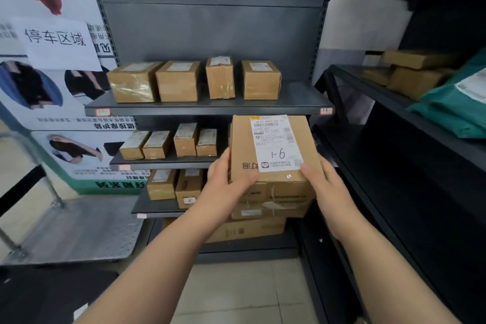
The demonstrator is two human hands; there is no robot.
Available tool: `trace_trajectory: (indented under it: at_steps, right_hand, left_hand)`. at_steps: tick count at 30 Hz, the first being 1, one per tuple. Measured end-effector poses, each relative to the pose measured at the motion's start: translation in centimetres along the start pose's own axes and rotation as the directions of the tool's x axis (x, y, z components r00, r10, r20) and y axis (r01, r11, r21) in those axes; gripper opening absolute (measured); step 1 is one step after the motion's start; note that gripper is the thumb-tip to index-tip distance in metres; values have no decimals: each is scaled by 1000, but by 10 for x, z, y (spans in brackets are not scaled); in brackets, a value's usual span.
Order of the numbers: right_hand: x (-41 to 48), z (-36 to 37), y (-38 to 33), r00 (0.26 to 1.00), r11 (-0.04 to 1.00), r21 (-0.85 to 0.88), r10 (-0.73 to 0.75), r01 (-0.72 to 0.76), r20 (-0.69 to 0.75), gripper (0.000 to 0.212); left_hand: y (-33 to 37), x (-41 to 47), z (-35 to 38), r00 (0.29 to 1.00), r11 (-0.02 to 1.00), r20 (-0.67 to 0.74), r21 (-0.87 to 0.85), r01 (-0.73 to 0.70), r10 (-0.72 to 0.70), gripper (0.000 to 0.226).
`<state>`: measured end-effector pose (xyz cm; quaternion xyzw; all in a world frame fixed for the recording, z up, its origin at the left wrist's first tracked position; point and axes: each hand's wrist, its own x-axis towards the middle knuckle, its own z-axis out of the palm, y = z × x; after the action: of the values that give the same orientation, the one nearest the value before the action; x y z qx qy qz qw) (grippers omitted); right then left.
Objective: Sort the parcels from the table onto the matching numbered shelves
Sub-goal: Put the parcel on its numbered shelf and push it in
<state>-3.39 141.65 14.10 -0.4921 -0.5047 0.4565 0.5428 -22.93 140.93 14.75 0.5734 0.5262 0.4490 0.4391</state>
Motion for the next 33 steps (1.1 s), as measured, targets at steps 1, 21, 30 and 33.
trace_trajectory:
  at_steps: [1,21,30,33]
  right_hand:
    - [16,-3,0,1000,1000,16,-2,3,-10,31]
    - [336,-113,-17,977,998,-67,1,-15,-213,41]
    - [398,-121,-16,969,986,-169,-34,-8,-246,52]
    - [412,-122,-17,963,963,-269,-67,-6,-262,61]
  left_hand:
    - [2,17,4,1000,1000,17,12,-18,17,71]
    - [48,336,126,984,981,60,96,-172,166,90]
    - [49,405,135,972,912,46,340,-230,228,99]
    - [58,415,132,954,797,21,544,-263,300,97]
